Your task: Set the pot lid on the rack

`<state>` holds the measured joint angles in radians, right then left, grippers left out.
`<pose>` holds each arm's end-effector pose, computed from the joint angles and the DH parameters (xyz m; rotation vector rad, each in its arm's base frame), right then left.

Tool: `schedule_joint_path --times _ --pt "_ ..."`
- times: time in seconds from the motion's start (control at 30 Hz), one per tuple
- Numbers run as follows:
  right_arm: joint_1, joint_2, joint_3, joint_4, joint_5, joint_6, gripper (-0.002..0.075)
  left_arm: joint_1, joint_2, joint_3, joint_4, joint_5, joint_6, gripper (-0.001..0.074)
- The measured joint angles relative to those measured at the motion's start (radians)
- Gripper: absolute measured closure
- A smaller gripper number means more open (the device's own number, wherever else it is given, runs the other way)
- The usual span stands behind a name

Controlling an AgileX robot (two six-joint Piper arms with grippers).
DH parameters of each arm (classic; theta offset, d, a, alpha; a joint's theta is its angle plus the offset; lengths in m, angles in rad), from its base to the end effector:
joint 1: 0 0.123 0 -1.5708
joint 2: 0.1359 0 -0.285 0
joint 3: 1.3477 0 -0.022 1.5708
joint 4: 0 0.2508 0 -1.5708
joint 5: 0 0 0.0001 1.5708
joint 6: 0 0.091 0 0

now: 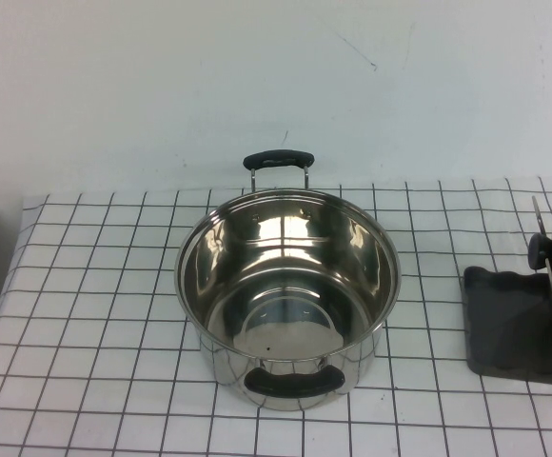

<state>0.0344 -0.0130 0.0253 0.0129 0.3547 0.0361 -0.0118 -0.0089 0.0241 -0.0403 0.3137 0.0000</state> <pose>0.0530 0.0022 0.1734 0.0096 1.8510 0.0617 0.0542 -0.0018 0.1772 -0.0152 1.8124 -0.0469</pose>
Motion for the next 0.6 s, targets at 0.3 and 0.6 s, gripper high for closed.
schedule_joint_path --times 0.3,0.6 --pt "0.0 0.0 0.0 0.0 0.0 0.0 0.0728 0.043 -0.001 0.0 0.0 0.008 0.042 0.0737" --pt "0.0 0.0 0.0 0.0 0.0 0.0 0.0729 -0.063 -0.001 0.0 -0.011 0.008 0.046 0.0737"
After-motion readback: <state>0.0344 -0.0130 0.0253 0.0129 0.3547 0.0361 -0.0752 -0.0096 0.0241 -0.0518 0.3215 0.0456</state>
